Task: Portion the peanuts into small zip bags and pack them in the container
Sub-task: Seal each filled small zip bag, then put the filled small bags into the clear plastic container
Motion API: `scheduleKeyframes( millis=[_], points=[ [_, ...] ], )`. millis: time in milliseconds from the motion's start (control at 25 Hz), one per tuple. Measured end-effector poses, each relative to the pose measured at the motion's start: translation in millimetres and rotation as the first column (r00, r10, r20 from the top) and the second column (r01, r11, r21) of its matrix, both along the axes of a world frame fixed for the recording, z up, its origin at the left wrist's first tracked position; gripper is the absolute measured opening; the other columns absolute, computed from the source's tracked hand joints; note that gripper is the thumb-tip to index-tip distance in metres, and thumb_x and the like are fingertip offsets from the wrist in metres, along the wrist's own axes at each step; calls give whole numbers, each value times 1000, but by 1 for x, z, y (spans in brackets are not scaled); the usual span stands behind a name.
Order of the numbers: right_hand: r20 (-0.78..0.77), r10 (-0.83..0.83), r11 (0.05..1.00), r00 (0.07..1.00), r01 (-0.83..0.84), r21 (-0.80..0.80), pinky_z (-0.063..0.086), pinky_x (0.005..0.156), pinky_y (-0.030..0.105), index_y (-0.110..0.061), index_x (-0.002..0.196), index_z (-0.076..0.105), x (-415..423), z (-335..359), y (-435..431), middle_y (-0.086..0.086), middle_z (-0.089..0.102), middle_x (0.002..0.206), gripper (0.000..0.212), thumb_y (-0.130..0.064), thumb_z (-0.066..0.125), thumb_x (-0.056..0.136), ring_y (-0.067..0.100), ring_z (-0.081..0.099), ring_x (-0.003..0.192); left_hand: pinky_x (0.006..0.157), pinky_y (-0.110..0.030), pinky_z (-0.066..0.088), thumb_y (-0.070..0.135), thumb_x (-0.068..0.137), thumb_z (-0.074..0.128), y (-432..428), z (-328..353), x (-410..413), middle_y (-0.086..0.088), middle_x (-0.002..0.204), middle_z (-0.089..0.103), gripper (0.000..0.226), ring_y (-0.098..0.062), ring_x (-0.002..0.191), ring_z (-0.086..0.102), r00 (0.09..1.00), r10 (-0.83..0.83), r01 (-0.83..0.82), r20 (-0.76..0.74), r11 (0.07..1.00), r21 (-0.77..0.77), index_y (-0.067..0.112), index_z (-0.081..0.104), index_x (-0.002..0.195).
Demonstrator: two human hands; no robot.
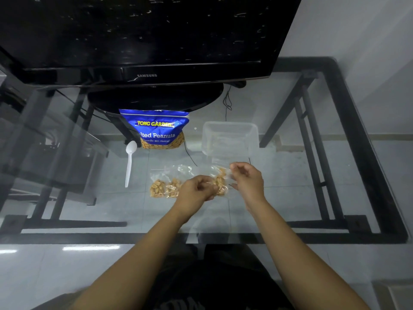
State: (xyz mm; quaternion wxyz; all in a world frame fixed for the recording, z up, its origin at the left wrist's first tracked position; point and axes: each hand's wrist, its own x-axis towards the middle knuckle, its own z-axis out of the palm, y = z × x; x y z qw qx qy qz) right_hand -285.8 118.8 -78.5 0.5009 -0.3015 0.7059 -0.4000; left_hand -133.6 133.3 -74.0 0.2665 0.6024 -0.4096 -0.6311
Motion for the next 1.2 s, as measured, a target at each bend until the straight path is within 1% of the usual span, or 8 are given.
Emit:
scheduleKeyframes(
  millis=[160, 320, 480, 680, 800, 880, 1080, 1200],
  points=[
    [-405, 136, 991, 904, -125, 54, 42, 71, 24, -20, 91, 72, -3, -24, -7, -4, 69, 99, 18, -34, 62, 86, 12, 61, 86, 65, -32, 55, 14, 80, 71, 3, -11, -7, -6, 64, 62, 28, -19, 62, 64, 953, 79, -51, 292, 994, -101, 10, 47, 94],
    [-562, 222, 975, 797, -196, 107, 39, 62, 24, -24, 90, 71, 4, -38, -12, -4, 66, 104, 16, -36, 60, 87, 16, 61, 82, 56, -27, 40, 18, 86, 62, 3, -20, -19, -14, 70, 62, 21, -25, 65, 57, 798, 6, 171, 603, 957, -234, 9, 44, 88],
    [-630, 225, 968, 743, -243, 59, 37, 59, 22, -24, 99, 68, 1, -42, -13, -6, 64, 109, 17, -33, 61, 87, 15, 62, 86, 60, -37, 49, 31, 91, 55, 3, -25, -16, -19, 76, 65, 29, -32, 70, 63, 616, -108, 400, 780, 896, -193, 4, 47, 93],
    [-657, -74, 942, 750, -163, -292, 39, 74, 17, -18, 113, 60, -26, -20, -27, 3, 58, 115, 27, -29, 61, 87, 18, 50, 107, 63, -26, 47, 31, 92, 54, -29, -10, -7, -14, 86, 70, 32, -18, 68, 62, 738, 209, 97, 641, 908, -407, 1, 57, 104],
    [-480, 37, 988, 877, -103, -113, 37, 106, 34, -13, 142, 32, -48, -22, -47, 10, 39, 143, 56, -31, 52, 92, 22, 39, 131, 84, -29, 47, 29, 94, 50, -69, -4, -15, -17, 121, 61, 44, -24, 103, 63, 807, 248, -71, 536, 942, -328, 2, 48, 128],
    [-387, 146, 987, 911, -158, -1, 32, 110, 33, -10, 146, 22, -55, -25, -56, 10, 36, 148, 62, -28, 51, 94, 23, 38, 134, 92, -30, 44, 28, 96, 47, -88, -7, -22, -18, 127, 58, 48, -28, 114, 58, 828, 168, -64, 535, 976, -209, 1, 42, 135],
    [-396, 278, 960, 875, -265, 88, 25, 110, 25, -7, 145, 24, -61, -22, -74, 10, 33, 151, 56, -25, 46, 97, 21, 33, 138, 66, -27, 38, 20, 96, 43, -100, -14, -29, -15, 77, 62, 29, -37, 93, 61, 806, 64, 39, 588, 986, -160, -4, 54, 108],
    [-431, 330, 944, 840, -307, 124, 28, 110, 28, -8, 146, 22, -60, -17, -80, 12, 34, 150, 57, -28, 43, 97, 25, 36, 137, 91, -29, 43, 28, 97, 44, -103, -9, -27, -17, 125, 60, 46, -30, 116, 56, 821, 41, 24, 570, 994, -106, 2, 43, 135]
  ],
)
